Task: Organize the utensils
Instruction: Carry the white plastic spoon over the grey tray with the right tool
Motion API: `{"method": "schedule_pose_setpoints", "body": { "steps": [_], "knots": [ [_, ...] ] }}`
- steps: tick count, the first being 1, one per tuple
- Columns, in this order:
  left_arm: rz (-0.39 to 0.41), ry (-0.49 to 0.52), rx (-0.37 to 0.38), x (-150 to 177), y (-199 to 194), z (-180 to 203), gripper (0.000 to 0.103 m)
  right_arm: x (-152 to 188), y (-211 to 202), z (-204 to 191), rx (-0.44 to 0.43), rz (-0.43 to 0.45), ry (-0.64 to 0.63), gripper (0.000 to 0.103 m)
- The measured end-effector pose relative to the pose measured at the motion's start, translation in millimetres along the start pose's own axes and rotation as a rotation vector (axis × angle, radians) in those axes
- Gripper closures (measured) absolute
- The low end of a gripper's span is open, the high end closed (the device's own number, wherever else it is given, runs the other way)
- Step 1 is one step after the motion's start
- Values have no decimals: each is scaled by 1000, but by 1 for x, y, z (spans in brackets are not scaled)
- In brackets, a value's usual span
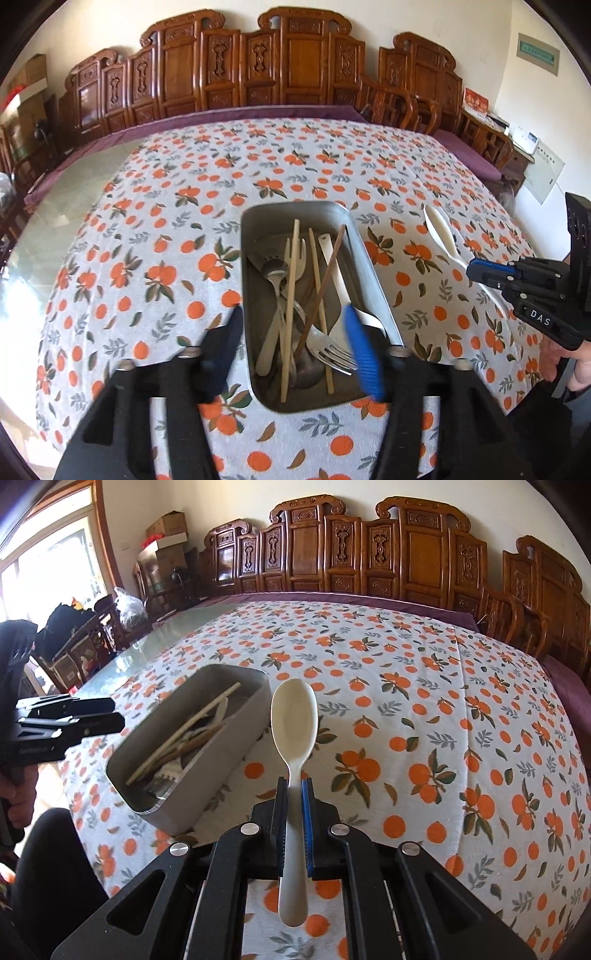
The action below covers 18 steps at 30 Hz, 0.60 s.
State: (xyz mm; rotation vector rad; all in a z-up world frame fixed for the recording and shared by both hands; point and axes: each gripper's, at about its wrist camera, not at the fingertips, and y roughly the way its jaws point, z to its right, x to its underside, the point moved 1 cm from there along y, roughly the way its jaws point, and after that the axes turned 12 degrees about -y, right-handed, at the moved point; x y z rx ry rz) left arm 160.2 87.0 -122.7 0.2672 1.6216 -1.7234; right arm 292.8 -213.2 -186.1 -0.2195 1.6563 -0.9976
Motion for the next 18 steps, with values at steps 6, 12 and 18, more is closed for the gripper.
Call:
{"method": "schedule_pose_setpoints", "body": {
  "steps": [6,12,18],
  "knots": [
    [27,-9,-20,2,-16,-9,17,-10,-2,-19,-14,3,-5,94],
    [27,-31,-26,4,-24,-25,14,-22,3,-34,-36,0,-16,94],
    [26,-49,-34,3,-25,-40,14,-36,12,-48,-66,2,-9,94]
  ]
}}
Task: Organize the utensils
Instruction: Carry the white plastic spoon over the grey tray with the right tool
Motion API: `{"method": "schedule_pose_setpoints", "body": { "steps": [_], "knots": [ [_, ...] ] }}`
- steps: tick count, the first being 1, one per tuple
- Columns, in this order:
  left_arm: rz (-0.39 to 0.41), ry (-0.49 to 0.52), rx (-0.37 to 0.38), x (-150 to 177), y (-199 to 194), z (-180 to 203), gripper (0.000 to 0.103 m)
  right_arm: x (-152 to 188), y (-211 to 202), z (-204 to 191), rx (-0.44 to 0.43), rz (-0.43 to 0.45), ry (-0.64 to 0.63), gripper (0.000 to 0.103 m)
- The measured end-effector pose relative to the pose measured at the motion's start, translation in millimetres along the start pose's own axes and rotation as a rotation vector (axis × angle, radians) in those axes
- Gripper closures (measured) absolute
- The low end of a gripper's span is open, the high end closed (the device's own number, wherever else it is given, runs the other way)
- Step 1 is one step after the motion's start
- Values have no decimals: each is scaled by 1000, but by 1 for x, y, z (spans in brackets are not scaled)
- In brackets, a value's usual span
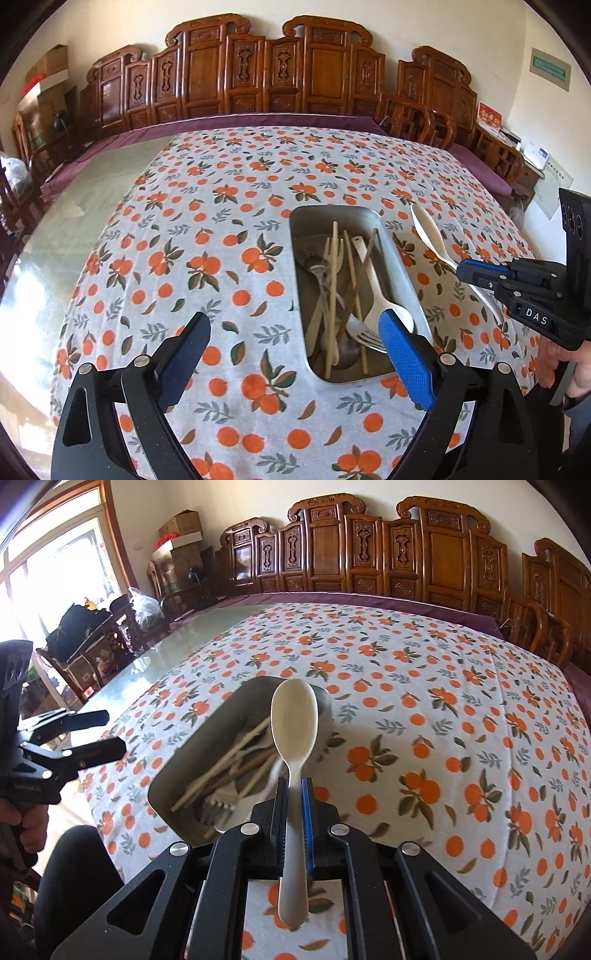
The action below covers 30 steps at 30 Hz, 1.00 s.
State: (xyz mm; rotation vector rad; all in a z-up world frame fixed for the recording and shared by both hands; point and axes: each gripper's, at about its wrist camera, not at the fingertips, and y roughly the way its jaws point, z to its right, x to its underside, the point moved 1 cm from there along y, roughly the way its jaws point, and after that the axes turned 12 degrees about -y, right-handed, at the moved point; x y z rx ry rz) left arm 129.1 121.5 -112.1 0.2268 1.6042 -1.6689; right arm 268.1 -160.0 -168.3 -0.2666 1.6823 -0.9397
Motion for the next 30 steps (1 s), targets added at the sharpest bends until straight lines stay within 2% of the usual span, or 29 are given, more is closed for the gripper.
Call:
{"method": "schedule_pose_setpoints", "body": {
  "steps": [9,18,30],
  "knots": [
    [13,-14,-12,-6,-4,-16,14,-27,34,-24,-40,-30,-2,94],
    [16,-34,-30,-8,-7,-34,14,-46,77,-35,-66,-84,47,94],
    [16,-57,-38,-8,-7,-49,14,-51,120,-38,-11,-166,97,94]
  ]
}}
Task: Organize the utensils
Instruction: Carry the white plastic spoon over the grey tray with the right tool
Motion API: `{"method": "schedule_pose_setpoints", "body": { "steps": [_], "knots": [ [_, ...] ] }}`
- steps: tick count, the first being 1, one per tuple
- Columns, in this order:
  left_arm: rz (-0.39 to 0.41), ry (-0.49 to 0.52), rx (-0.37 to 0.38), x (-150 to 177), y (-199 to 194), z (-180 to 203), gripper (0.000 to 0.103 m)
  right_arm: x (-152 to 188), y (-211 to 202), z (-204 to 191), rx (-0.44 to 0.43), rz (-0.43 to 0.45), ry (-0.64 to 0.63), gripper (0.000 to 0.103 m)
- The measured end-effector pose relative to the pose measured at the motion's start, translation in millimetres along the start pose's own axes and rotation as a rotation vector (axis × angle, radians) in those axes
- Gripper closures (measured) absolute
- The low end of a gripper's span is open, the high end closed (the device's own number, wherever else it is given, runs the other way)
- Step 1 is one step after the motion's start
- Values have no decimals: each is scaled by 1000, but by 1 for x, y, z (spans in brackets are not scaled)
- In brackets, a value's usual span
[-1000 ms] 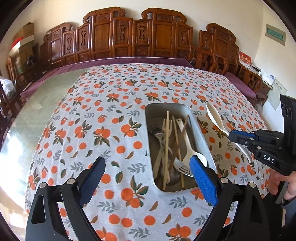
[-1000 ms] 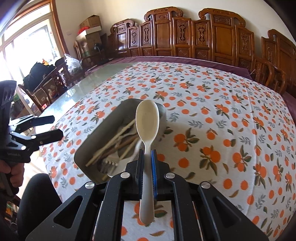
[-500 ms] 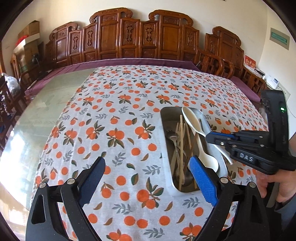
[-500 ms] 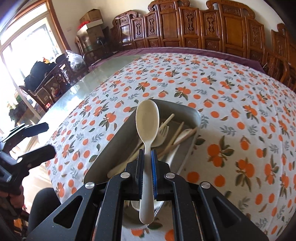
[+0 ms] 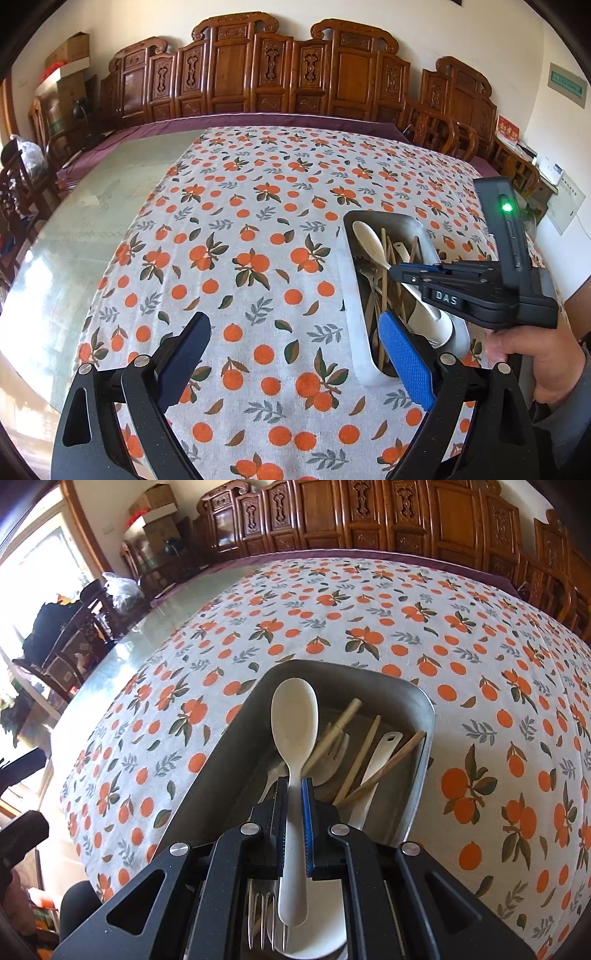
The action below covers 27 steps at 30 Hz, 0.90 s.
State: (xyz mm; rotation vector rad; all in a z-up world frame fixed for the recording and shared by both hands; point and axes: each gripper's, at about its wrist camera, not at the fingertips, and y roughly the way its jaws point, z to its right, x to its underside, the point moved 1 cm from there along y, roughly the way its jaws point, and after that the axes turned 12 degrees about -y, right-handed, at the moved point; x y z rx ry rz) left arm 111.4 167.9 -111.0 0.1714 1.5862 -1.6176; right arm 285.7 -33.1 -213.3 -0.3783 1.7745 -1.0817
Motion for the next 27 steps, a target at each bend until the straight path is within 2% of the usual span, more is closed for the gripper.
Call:
{"method": "schedule_pose_setpoints", "body": {
  "steps": [9,15,25,27],
  "knots": [
    [-1,-6,-4,-1,1,-2,14,-3,7,-9,-38,-2,22,94],
    [-2,-6,-5,-1,1,-2,14,-6,1,-13,-62,31,4,93],
    [0,3,-3,0,1,1,14,1,-24,-10,-14,83,-51,92],
    [1,6,-2,0,1,3,14,5,-33,-7,-4,102,-53,84]
  ]
}}
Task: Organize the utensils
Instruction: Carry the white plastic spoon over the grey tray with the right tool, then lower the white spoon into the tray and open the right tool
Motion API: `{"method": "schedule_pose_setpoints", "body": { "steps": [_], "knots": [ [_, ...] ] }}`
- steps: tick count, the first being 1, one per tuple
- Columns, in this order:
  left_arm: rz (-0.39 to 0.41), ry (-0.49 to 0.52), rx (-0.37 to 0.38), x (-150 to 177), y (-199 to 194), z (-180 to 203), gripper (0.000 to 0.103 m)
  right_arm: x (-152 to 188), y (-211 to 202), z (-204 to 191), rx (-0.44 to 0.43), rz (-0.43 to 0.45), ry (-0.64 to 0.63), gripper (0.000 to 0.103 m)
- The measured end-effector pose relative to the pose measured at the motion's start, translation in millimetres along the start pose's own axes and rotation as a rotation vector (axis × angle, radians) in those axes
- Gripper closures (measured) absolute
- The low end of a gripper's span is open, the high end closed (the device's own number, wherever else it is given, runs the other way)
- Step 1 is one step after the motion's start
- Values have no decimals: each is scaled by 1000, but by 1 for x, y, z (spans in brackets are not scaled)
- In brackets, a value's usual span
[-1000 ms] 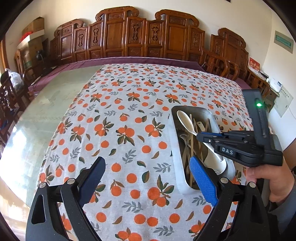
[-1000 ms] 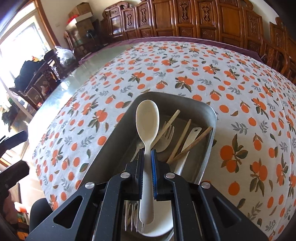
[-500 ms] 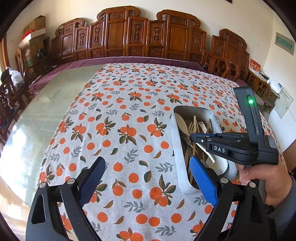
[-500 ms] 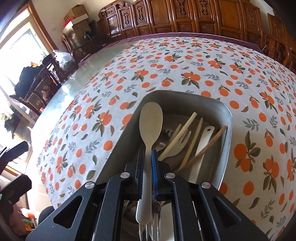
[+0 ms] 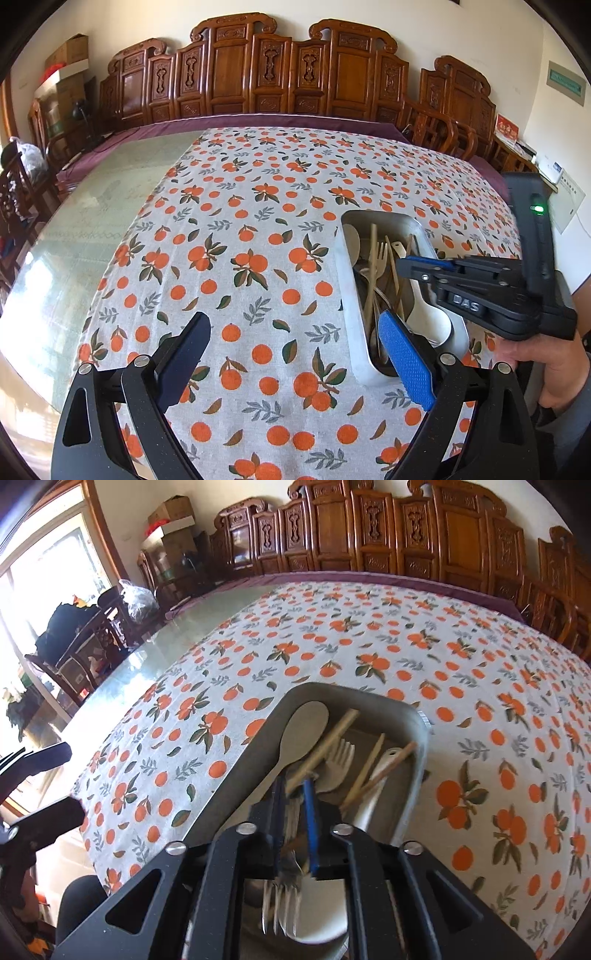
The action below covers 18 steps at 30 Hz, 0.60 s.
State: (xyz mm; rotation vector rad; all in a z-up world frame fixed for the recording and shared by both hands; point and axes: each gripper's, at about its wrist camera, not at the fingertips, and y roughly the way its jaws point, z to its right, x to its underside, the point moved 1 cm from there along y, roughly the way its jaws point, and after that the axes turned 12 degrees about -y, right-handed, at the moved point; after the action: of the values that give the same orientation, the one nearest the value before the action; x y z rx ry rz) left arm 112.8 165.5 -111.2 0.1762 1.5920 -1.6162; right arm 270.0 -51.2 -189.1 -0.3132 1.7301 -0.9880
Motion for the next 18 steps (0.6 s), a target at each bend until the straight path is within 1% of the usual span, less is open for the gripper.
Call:
{"method": "schedule_pose_setpoints", "body": {
  "steps": [1,2,3,5,6,7,8,9,11,14,18],
  "knots": [
    [1,1,1,0,0,1,14,2,-7,2,11,12,-1,77],
    [2,1,3,0,0,2,14,4,-14,4,19,24,-1,73],
    [4,3,4,0,-1,4,14,5,-18,5,23,32,-2,71],
    [6,5,7,1,-2,7,14,9,-30,9,45,49,1,57],
    [7,6,9,2,-2,9,14,11,-39,11,61,62,4,44],
    [11,6,11,2,-3,11,14,12,-46,12,75,76,4,33],
    [16,6,16,2,-5,13,14,14,-53,13,86,87,5,27],
    [19,7,21,2,-6,15,14,16,-60,14,96,96,8,25],
    [28,13,26,3,-8,20,14,20,-73,17,113,110,14,13],
    [54,24,36,4,-13,30,14,28,-92,22,143,135,30,3],
    [78,32,49,6,-20,41,14,39,-110,27,172,139,41,3]
  ]
}}
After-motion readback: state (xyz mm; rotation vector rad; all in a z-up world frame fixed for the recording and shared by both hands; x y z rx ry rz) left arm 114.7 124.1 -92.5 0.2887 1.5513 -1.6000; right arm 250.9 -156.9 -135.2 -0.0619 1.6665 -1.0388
